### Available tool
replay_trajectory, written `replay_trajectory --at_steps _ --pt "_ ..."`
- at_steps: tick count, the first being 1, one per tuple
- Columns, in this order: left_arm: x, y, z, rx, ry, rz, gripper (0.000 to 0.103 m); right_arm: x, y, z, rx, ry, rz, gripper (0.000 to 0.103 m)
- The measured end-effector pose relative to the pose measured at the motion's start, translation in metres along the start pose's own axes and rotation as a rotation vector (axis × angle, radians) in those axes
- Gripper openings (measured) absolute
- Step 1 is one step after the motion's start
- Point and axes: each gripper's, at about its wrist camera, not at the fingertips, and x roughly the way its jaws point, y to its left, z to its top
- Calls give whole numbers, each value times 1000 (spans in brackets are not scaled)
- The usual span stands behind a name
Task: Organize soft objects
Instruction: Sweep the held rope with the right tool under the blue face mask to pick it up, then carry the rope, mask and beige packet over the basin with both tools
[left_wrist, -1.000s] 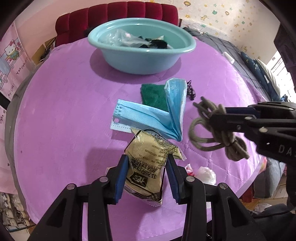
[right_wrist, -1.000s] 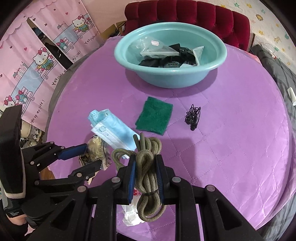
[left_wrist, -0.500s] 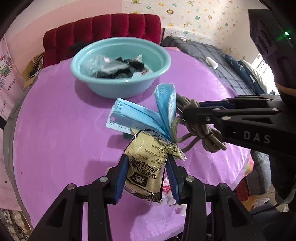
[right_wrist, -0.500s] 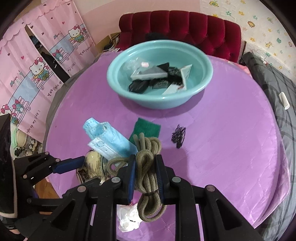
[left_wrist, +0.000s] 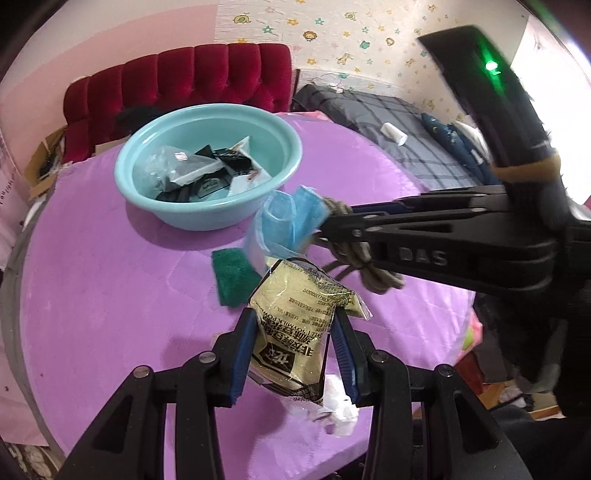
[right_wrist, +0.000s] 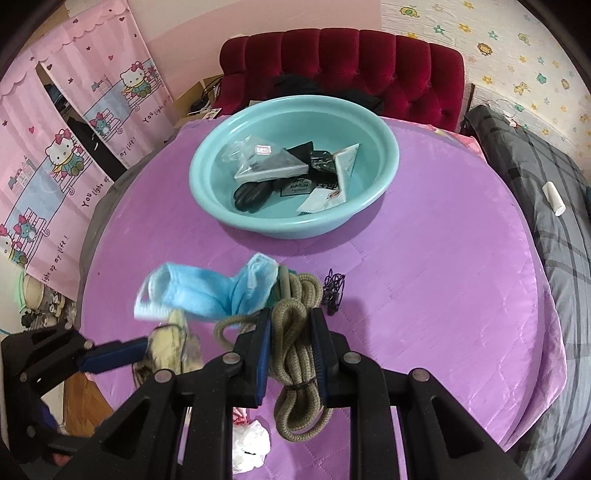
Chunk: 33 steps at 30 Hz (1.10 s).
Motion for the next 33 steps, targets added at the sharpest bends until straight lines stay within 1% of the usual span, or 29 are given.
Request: replay_trajectory --at_steps 2,5,8,13,17,25,33 --pt "-4 -1 1 -2 -5 -25 45 0 -1 2 7 -1 0 21" --pt "-6 -5 4 17 -7 -27 45 1 -3 4 15 -3 -5 21" --pt "-8 -6 5 25 -3 -50 45 1 -5 5 25 -5 -10 21" --pt "-9 -8 3 42 1 -68 45 -1 -5 8 36 -13 -17 21" --pt "-7 -10 2 56 10 -83 45 -5 -3 12 55 -20 9 21" --pt "0 -15 0 75 32 -125 45 -9 4 17 60 -33 14 21" --pt "-3 -15 5 94 18 -135 45 -21 2 28 76 -57 18 21"
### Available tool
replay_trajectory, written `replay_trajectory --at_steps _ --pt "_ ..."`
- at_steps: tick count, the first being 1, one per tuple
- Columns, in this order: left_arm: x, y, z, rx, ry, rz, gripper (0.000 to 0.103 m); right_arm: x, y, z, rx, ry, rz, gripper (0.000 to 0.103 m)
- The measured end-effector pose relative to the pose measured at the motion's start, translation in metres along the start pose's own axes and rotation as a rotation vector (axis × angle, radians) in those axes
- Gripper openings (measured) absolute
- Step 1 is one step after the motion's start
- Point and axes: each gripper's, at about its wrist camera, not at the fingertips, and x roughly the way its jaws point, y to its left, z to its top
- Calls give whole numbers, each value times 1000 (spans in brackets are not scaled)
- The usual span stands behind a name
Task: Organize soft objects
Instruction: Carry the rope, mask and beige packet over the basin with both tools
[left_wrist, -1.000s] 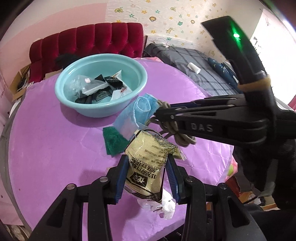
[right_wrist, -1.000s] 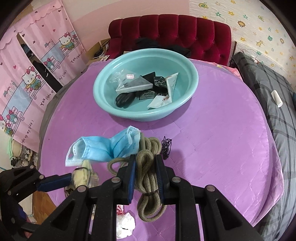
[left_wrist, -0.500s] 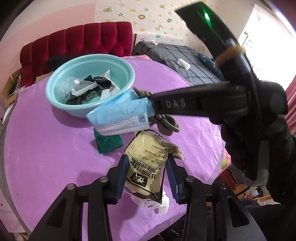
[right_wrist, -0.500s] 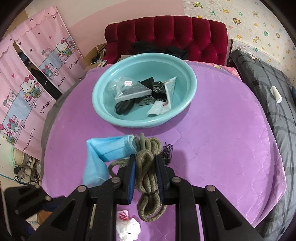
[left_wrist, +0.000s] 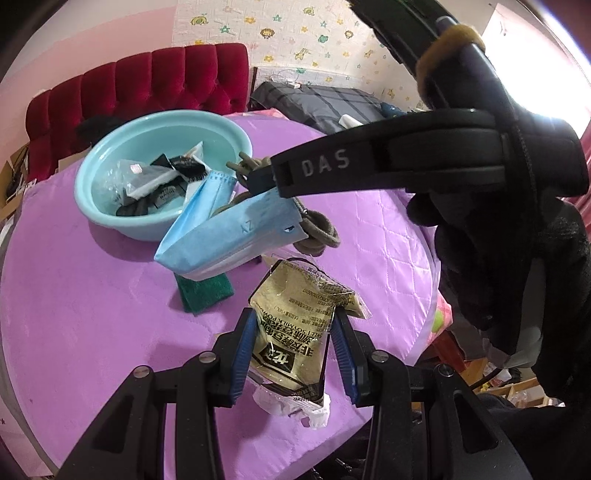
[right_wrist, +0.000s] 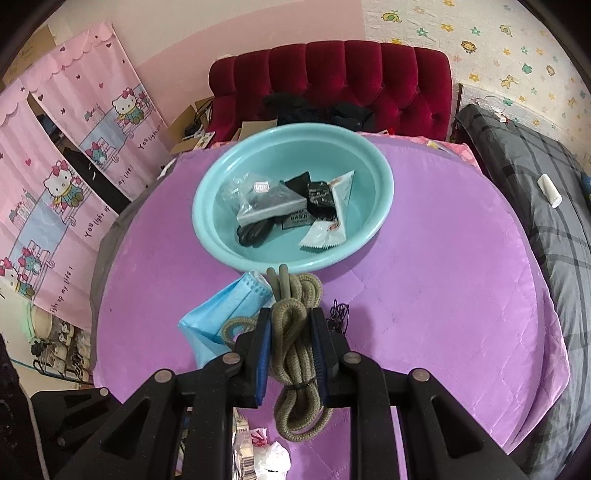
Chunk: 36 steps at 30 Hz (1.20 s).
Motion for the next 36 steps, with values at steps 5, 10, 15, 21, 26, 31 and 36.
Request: replay_trajectory --at_steps 5,10,15,21,26,31,36 --pt "-5 8 12 10 -18 21 45 -10 -1 17 5 -33 -9 21" --pt "-10 19 30 21 -46 41 45 -17 0 37 -1 -59 -20 21" --pt "-13 34 51 21 -75 56 45 -18 2 59 -7 -78 -30 21" --pt "-8 54 72 11 -83 70 45 -12 -2 84 -7 -86 -41 21" --pt "-3 70 89 6 -81 88 45 -1 -6 104 0 -87 -41 21" --pt "8 83 104 -3 -74 95 45 14 -11 121 3 -77 -40 21" --pt "21 95 123 -5 -67 102 45 32 -17 137 11 -63 -39 21"
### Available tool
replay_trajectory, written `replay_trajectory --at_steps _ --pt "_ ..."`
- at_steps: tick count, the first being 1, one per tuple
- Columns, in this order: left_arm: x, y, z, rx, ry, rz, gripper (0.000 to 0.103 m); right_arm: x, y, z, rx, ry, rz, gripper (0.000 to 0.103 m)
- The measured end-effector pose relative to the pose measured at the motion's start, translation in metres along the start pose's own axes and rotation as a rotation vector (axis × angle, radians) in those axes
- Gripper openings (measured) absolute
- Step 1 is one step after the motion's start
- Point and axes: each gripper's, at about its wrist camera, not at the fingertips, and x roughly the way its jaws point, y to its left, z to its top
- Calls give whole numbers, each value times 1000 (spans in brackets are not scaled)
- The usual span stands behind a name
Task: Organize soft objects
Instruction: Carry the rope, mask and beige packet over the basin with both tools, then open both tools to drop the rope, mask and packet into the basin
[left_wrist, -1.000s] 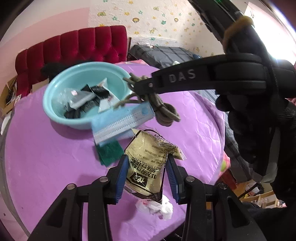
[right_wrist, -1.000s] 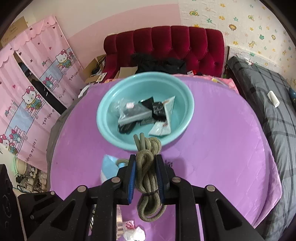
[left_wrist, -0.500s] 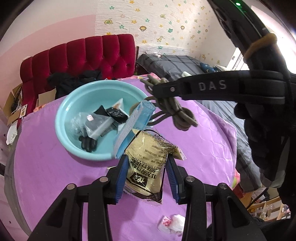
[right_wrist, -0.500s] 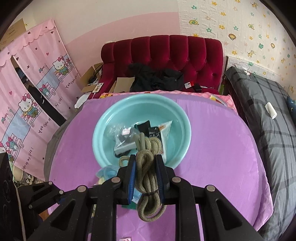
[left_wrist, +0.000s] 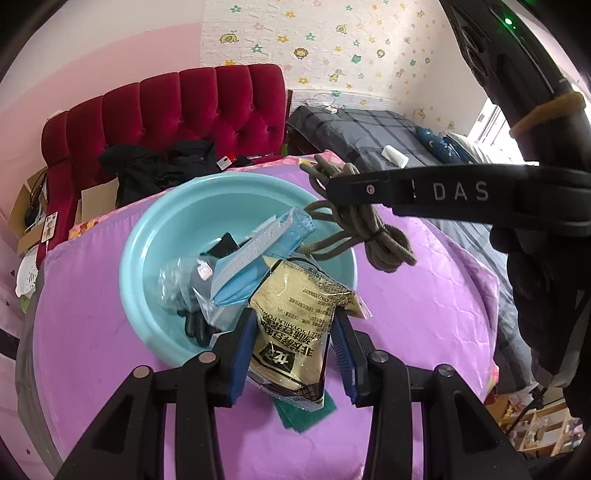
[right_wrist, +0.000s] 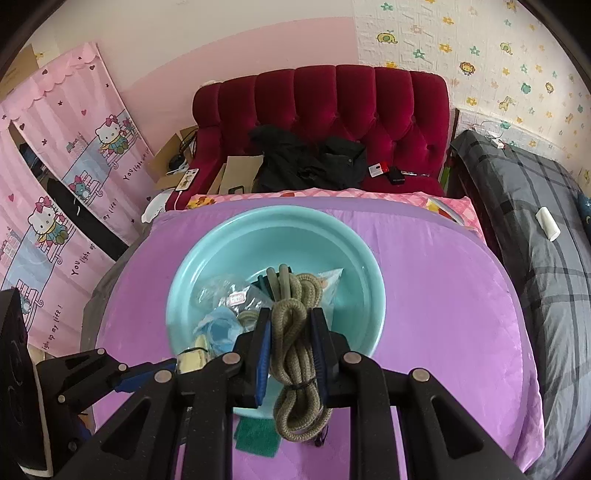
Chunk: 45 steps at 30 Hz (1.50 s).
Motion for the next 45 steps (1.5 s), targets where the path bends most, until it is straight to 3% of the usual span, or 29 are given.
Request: replay_trajectory --at_steps 17,33,35,36,37,39,41,43,45 --pt "55 35 41 -18 47 31 45 81 -16 46 37 58 32 21" --pt "91 50 45 -15 94 120 48 125 -19 49 40 109 55 27" --pt "92 50 47 -18 93 134 50 125 -18 49 43 105 58 37" --pt "92 50 47 -23 88 146 56 124 -19 49 45 102 60 41" --pt "92 51 48 -27 87 152 74 123 -19 49 45 100 58 49" --pt "90 52 47 -39 80 167 100 122 -18 49 45 100 43 62" --pt "86 54 48 -52 55 189 103 120 -19 48 51 97 32 88" --pt "81 55 48 -59 30 200 103 117 -21 46 55 89 13 100" --pt "80 55 47 -66 31 213 103 114 -23 44 58 82 -1 103"
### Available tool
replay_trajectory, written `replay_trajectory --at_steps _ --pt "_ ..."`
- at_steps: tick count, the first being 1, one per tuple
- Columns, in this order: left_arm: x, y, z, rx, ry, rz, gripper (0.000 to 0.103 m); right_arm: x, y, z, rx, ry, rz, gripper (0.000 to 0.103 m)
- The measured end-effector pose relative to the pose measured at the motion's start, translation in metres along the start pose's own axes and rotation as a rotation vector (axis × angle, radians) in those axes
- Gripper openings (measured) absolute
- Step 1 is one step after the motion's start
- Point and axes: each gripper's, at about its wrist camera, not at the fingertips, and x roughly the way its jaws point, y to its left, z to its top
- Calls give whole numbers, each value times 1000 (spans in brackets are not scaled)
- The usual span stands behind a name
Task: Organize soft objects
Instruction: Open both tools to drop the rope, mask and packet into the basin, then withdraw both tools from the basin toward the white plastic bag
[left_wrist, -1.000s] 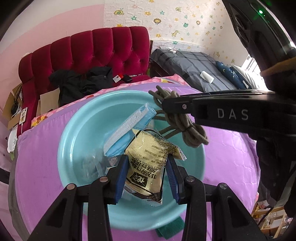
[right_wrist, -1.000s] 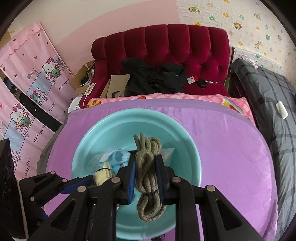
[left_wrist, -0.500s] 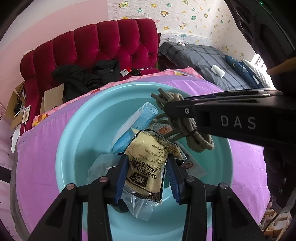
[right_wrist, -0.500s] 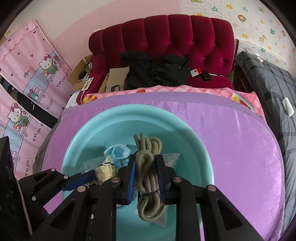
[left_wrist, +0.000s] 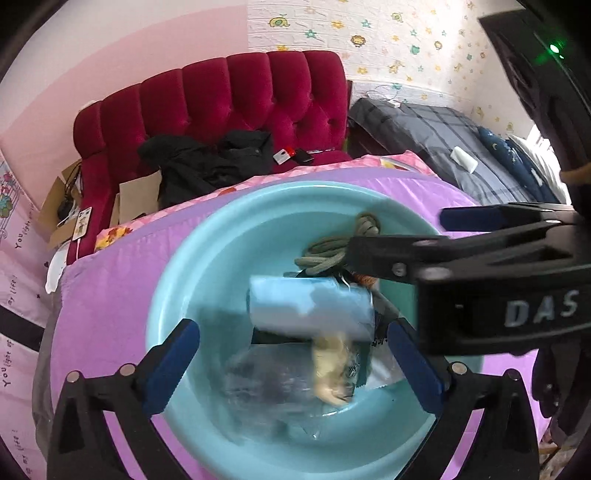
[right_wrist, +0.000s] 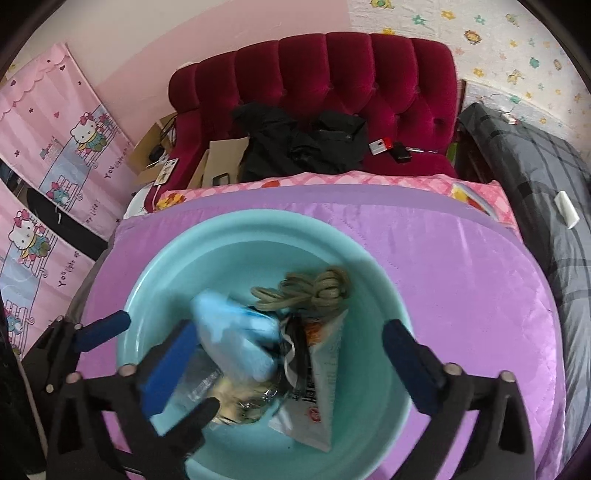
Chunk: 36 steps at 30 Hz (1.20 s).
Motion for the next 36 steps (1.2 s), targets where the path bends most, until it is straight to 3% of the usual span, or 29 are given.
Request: replay_trajectory --at_steps 15,36 --pt "-37 -14 -26 -5 -9 19 103 -58 -2 -36 -7 -29 -21 103" --pt "-125 -57 -104 -2 -59 36 103 -152 2 -136 -46 -68 -41 103"
